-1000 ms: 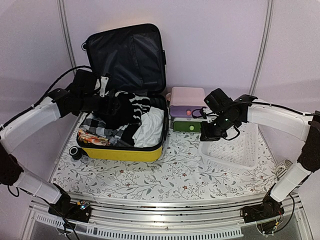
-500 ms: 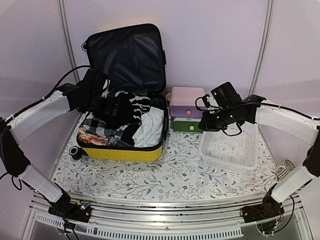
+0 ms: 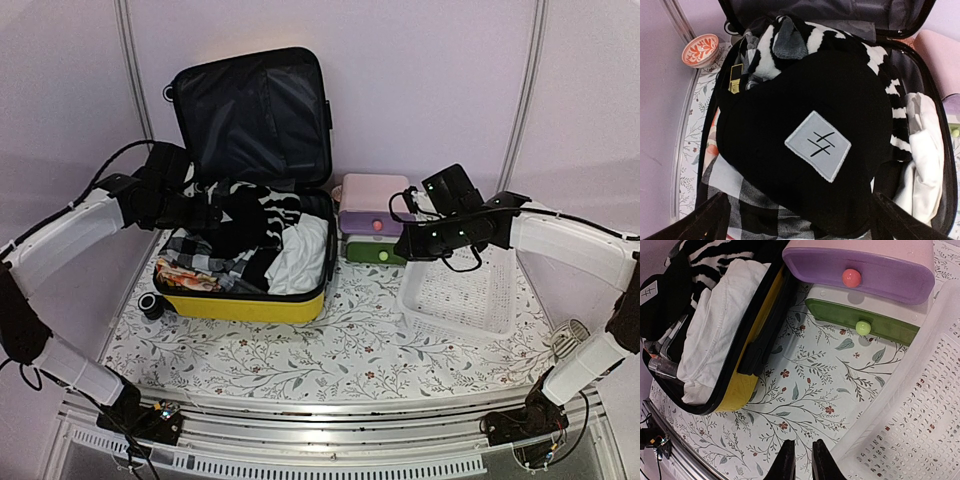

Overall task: Open, take out, and arrange the luggage
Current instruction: Move the bin to the center of the board, then pick up the clothes from the opened luggage.

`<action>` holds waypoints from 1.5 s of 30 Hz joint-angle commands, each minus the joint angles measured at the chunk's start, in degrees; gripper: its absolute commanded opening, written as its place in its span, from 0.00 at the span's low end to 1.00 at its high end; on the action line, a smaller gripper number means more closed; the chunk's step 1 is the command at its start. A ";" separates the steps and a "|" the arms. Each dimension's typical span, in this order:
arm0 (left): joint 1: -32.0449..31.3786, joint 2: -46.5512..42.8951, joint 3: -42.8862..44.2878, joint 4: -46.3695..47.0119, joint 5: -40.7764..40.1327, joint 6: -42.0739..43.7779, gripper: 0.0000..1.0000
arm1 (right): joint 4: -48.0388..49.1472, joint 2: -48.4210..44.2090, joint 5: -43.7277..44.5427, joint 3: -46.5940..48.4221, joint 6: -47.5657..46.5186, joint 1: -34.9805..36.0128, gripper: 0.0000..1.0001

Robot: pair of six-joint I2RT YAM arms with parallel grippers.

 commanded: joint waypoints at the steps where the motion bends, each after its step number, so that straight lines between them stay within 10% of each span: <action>1: 2.19 -1.99 -1.87 2.51 4.59 -4.06 0.96 | 3.09 -1.80 -1.39 -1.33 0.09 -0.02 0.16; 39: 9.27 6.10 0.71 5.04 15.73 -20.89 0.73 | 9.06 0.95 -6.88 -0.45 -0.48 -0.16 0.18; 45: 10.26 6.86 -0.10 10.73 21.58 -21.11 0.22 | 9.17 1.15 -7.05 -0.55 -0.46 -0.16 0.18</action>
